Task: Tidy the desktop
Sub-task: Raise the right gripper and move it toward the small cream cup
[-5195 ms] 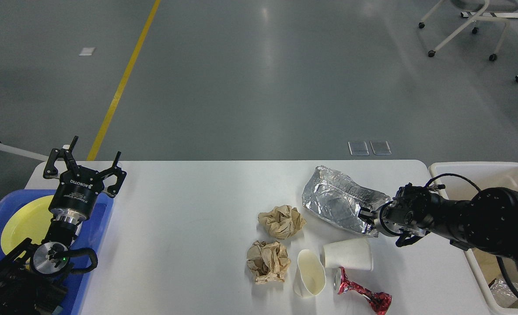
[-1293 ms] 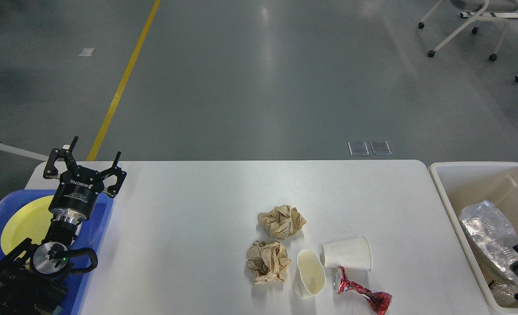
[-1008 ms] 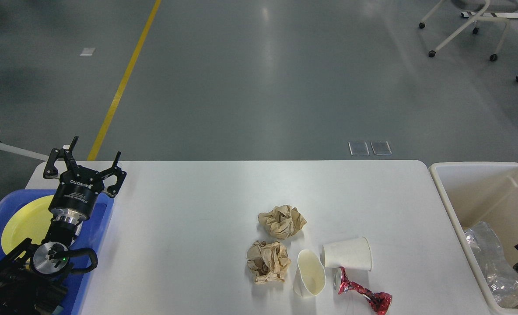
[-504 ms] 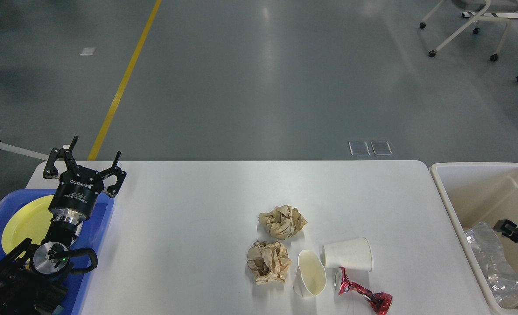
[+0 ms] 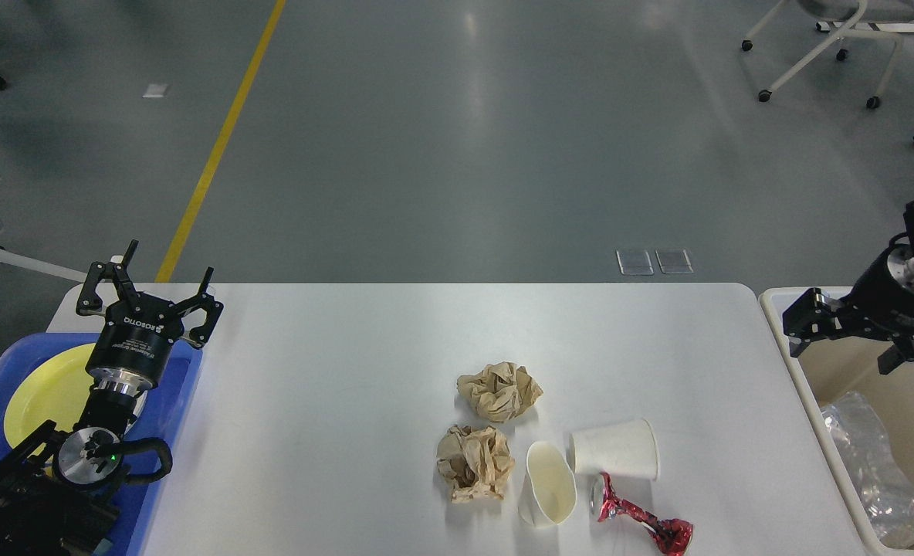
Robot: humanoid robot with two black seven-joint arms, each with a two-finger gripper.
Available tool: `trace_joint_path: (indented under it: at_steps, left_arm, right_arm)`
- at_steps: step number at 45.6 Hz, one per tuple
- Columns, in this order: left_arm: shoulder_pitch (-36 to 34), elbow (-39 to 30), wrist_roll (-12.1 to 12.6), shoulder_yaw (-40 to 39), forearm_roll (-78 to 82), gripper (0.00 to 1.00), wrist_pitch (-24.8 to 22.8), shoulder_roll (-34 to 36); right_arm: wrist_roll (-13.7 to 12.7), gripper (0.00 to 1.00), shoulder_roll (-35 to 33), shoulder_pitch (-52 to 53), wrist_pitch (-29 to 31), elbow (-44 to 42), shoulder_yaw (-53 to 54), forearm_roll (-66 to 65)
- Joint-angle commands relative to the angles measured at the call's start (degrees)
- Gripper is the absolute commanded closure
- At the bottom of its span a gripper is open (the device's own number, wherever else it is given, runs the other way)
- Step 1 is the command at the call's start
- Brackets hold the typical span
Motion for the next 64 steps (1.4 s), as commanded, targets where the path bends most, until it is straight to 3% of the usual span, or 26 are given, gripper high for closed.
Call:
trace_joint_path:
  at_steps: [1, 6, 17, 27, 54, 64]
  left_arm:
    - [0.0, 0.0, 0.0, 0.02, 0.06, 0.04, 0.0, 0.0]
    - [0.0, 0.0, 0.0, 0.02, 0.06, 0.04, 0.0, 0.0]
    - [0.0, 0.0, 0.0, 0.02, 0.06, 0.04, 0.09, 0.0]
    - [0.0, 0.0, 0.0, 0.02, 0.06, 0.04, 0.09, 0.0]
    - [0.0, 0.0, 0.0, 0.02, -0.02, 0.04, 0.09, 0.0]
    - [0.0, 0.0, 0.0, 0.02, 0.06, 0.04, 0.09, 0.0]
  right_arm:
    - [-0.08, 0.0, 5.64, 13.58, 0.43, 11.69, -7.7, 5.71]
    - [-0.17, 0.0, 10.75, 22.55, -0.01, 18.29, -11.22, 12.57]
    - [-0.25, 0.01, 13.82, 36.8, -2.29, 29.54, -11.57, 18.99]
    - [-0.25, 0.01, 18.48, 44.98, -4.14, 34.56, -10.87, 25.32]
    - [-0.08, 0.0, 18.92, 38.66, -4.49, 33.86, -7.63, 25.85]
    - [-0.25, 0.0, 21.56, 27.33, -13.62, 32.98, 1.08, 25.85]
